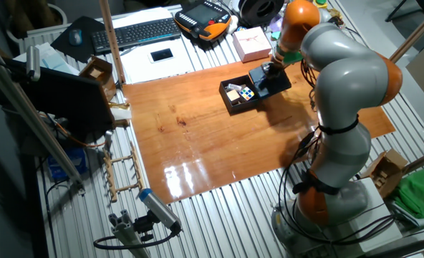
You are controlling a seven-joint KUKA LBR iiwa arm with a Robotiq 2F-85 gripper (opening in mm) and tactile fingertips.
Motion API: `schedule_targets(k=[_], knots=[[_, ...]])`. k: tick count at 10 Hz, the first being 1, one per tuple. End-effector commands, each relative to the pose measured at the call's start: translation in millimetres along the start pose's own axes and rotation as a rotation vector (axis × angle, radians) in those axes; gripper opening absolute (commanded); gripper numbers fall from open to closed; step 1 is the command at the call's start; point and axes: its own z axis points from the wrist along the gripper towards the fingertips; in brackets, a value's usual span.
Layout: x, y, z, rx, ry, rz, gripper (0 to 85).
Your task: Take everything out of the gift box
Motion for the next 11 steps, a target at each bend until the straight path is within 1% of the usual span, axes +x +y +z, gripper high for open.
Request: schedule_targets(k=[1, 2, 4, 6, 7, 8, 9, 10, 11], knots=[[0.0, -0.4, 0.3, 0.012, 0.003, -0.033, 1.0], [-0.6, -0.3, 0.8, 0.019, 0.015, -0.069, 1.0], [0.0, -1.1, 1.3, 0.022, 0.015, -0.049, 1.0], [-0.2, -0.4, 1.2, 0.01, 0.011, 0.015, 1.0], [-1.2, 0.9, 0.4, 0.001, 0.012, 0.036, 1.0], [-1.2, 0.9, 0.4, -0.001, 0.018, 0.05, 1.0], [-1.2, 0.9, 0.4, -0.013, 0.03, 0.071, 1.0], [-1.2, 0.9, 0.4, -0.044, 0.055, 0.111, 1.0], [-1.2, 0.9, 0.4, -0.059, 0.056, 0.131, 1.0]])
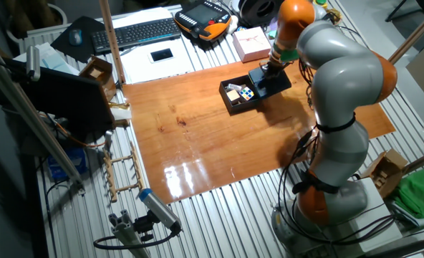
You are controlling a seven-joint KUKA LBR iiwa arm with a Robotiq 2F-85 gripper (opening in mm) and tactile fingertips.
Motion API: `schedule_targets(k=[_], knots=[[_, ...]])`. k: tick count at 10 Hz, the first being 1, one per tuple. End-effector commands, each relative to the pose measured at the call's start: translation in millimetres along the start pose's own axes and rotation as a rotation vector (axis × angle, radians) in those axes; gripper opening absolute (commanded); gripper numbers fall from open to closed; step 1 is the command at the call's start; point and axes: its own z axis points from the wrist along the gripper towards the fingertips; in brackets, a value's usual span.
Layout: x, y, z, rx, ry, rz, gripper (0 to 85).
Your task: Take everything out of the gift box
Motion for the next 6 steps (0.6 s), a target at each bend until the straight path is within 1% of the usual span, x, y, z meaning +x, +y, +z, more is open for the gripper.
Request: schedule_targets(k=[1, 2, 3, 4, 5, 6], knots=[[-0.1, -0.2, -0.3, -0.008, -0.005, 0.018, 1.0], [-0.1, -0.2, -0.3, 0.007, -0.008, 0.014, 1.0], [-0.9, -8.4, -3.6, 0.037, -0.025, -0.035, 1.0], [-3.4, -18.1, -4.3, 0.04, -0.026, -0.062, 1.0], [-3.8, -25.4, -1.9, 0.043, -0.033, -0.073, 1.0], [-4.1, -28.9, 1.0, 0.049, -0.035, -0.078, 1.0]])
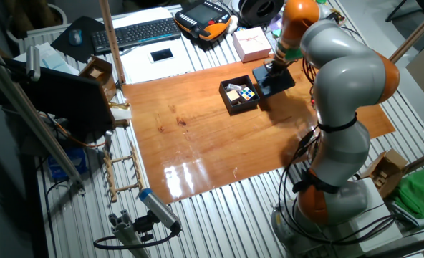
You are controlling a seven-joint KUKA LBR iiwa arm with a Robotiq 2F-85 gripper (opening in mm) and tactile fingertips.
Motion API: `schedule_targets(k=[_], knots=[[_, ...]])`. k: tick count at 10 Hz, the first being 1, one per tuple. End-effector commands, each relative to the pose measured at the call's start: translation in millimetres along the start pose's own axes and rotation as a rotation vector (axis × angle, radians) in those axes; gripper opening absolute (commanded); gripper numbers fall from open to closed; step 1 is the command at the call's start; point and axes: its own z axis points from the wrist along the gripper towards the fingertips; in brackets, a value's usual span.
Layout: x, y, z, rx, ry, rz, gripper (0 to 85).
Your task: Take everything out of the gift box
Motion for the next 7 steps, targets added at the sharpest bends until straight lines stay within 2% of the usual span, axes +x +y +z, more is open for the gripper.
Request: schedule_targets(k=[1, 4, 7], knots=[[-0.8, -1.9, 4.9, -0.009, 0.006, 0.002, 1.0], [-4.2, -5.4, 24.6, -0.04, 0.01, 0.002, 1.0], [-2.8, -1.1, 41.0, -0.069, 0.01, -0.012, 1.0]])
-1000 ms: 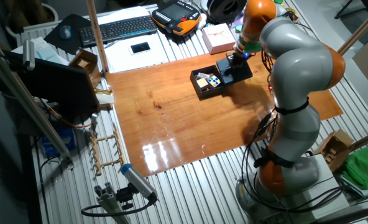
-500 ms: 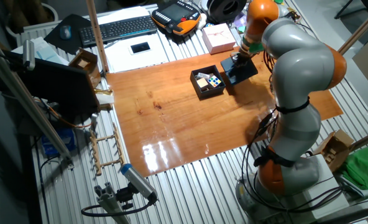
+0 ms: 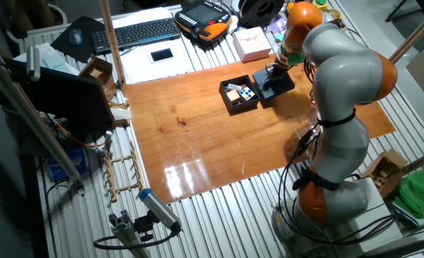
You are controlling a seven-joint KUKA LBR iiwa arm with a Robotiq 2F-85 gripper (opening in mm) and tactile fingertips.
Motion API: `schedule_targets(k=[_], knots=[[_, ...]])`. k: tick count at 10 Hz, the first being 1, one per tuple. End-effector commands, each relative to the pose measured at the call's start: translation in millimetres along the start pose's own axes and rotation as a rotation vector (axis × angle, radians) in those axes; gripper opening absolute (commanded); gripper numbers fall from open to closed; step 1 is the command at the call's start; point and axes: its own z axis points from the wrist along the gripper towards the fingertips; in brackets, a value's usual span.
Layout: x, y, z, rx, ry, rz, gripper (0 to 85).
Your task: Take everything out of the gift box
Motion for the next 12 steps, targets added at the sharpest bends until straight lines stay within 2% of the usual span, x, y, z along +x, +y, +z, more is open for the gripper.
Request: schedule_targets(k=[1, 3, 5, 6, 8, 9, 12], knots=[[-0.7, 0.6, 4.2, -0.002, 0.003, -0.003, 1.0], [1.1, 1.4, 16.4, -0.022, -0.001, -0.003, 1.0], [1.5, -0.5, 22.4, -0.023, 0.001, -0.017, 1.0], [0.8, -0.6, 25.3, -0.014, 0.002, -0.028, 4.0], [0.9, -0.7, 33.7, -0.021, -0.004, -0.029, 22.0], [0.8, -0.7, 36.9, -0.02, -0.012, -0.026, 25.0], [1.2, -0.8, 41.1, -0.019, -0.022, -0.026, 25.0]])
